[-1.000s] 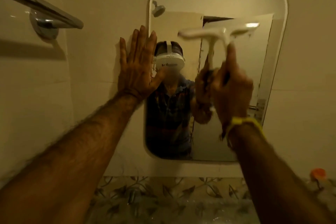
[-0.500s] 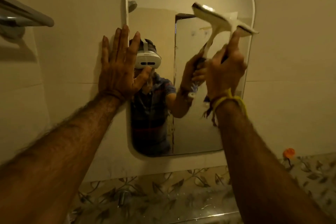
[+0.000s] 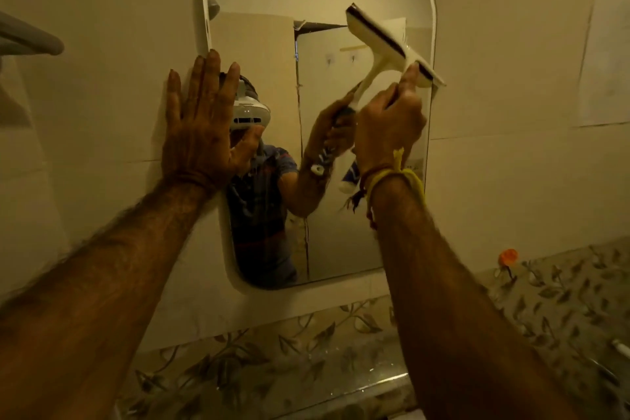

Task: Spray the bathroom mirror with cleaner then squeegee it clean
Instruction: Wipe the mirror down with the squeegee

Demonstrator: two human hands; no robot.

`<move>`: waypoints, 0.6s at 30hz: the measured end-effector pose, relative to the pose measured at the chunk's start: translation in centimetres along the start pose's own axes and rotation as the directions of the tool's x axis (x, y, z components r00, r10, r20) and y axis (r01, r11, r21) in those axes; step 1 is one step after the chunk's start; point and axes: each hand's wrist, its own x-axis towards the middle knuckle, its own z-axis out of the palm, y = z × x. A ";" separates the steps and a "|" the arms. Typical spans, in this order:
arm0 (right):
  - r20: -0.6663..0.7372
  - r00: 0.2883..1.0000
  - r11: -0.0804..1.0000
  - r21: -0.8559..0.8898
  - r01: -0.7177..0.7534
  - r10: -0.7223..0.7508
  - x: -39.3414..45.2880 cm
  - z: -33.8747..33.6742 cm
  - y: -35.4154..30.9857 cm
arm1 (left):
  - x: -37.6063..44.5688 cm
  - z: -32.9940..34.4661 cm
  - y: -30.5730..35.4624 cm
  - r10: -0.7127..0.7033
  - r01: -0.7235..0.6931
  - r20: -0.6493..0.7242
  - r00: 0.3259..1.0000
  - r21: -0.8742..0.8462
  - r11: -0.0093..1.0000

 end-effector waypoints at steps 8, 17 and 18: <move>0.208 0.976 0.997 0.003 0.073 -0.072 -12.7 -3.5 2.1 | -0.1 0.2 -0.3 0.006 -0.006 -0.005 1.000 0.000 1.000; 0.105 0.994 1.000 0.021 -0.018 0.015 -4.1 -0.7 -1.1 | -0.3 -0.1 -0.2 0.012 -0.011 0.007 1.000 -0.074 0.997; 0.146 0.989 1.000 0.027 -0.004 0.000 -5.9 -1.1 -0.6 | -0.4 -0.1 -0.1 0.011 -0.010 0.003 1.000 -0.078 0.997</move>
